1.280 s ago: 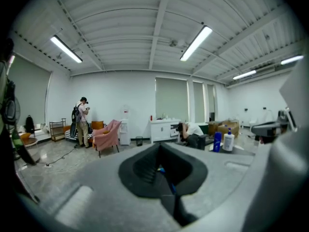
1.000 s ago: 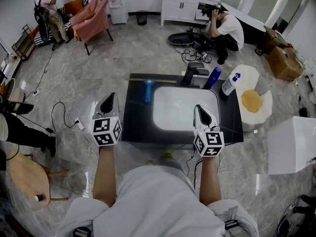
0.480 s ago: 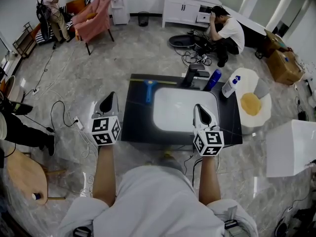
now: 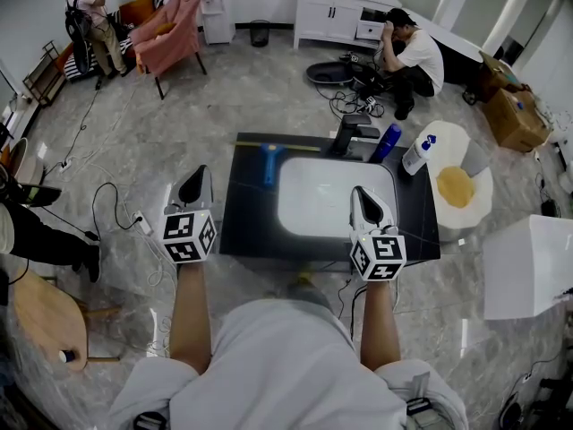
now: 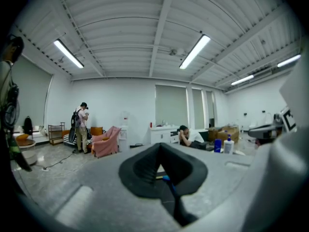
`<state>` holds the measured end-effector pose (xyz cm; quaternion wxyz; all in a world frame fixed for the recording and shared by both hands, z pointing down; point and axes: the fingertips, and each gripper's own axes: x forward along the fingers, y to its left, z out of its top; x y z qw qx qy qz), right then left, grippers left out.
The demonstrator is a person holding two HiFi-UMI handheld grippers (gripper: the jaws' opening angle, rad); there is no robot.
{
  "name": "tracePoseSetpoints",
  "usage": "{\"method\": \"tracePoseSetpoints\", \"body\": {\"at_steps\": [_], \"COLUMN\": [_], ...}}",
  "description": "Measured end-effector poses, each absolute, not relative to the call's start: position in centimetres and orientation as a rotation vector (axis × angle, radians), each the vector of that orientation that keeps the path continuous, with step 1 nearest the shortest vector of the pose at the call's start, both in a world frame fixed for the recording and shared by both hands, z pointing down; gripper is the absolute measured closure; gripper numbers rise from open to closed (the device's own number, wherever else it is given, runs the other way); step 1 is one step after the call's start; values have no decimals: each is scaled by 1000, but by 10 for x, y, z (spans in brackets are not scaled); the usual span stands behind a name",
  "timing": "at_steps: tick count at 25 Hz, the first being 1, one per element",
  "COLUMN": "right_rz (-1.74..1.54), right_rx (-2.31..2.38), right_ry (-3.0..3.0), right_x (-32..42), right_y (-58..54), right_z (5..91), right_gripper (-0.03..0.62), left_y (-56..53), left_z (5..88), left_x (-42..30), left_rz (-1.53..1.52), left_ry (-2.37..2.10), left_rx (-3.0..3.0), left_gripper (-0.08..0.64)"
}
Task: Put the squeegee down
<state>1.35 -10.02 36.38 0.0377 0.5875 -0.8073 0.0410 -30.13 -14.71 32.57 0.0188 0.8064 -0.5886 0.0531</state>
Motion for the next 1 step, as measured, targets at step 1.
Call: {"method": "tracePoseSetpoints", "body": {"at_steps": [1], "right_rz": [125], "right_rx": [1804], "right_ry": [-2477], "right_x": [14], "right_y": [-100], "right_z": [363], "right_gripper": [589], "left_y": [-147], "left_z": [325], "left_x": [-303], "left_rz": [158], "left_ry": [-1826], "left_rx": [2503], "left_gripper": [561]}}
